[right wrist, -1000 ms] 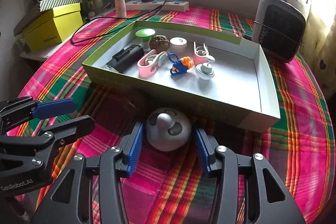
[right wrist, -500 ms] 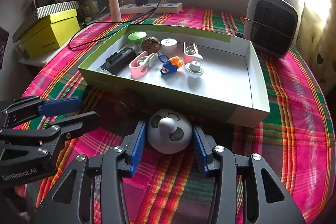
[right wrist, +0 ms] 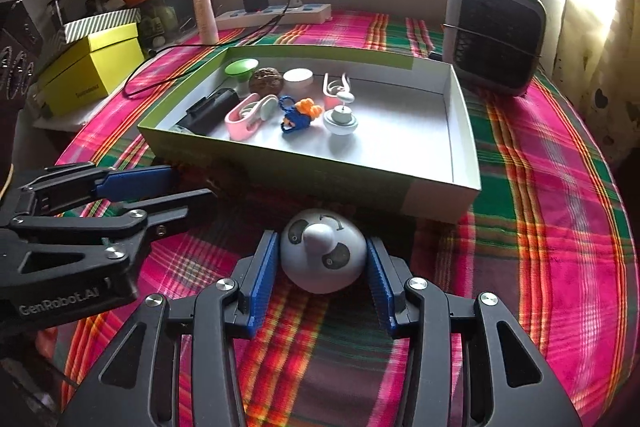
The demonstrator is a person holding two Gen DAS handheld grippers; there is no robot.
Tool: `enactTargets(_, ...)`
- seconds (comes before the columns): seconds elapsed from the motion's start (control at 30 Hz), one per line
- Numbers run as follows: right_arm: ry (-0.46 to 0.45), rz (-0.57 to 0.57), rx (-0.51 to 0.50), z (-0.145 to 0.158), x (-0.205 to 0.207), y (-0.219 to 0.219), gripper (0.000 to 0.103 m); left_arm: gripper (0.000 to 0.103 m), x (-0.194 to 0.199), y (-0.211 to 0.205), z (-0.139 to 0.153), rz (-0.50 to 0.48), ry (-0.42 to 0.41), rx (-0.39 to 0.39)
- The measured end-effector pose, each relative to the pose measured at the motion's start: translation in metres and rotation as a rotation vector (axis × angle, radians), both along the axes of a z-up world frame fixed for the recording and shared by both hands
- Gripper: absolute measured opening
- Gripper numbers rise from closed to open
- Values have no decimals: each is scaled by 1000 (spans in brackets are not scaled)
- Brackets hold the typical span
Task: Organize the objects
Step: 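Grasp the walnut with the left gripper while the right gripper holds the white ball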
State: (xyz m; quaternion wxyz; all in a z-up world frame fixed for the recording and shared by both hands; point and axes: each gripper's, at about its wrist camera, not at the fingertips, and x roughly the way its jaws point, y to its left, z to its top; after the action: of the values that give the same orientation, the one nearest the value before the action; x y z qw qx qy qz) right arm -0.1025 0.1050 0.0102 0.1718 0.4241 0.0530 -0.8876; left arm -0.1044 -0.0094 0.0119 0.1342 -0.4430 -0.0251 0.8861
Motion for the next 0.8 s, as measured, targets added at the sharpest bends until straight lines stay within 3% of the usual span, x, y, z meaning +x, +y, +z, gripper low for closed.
enactTargets(0.5, -9, 2, -20, 0, -1, 10, 44, 42, -13, 11, -8, 26, -6, -37)
enactTargets(0.8, -12, 3, -31, -1, -2, 11, 44, 29, -14, 11, -8, 38, -2, -43)
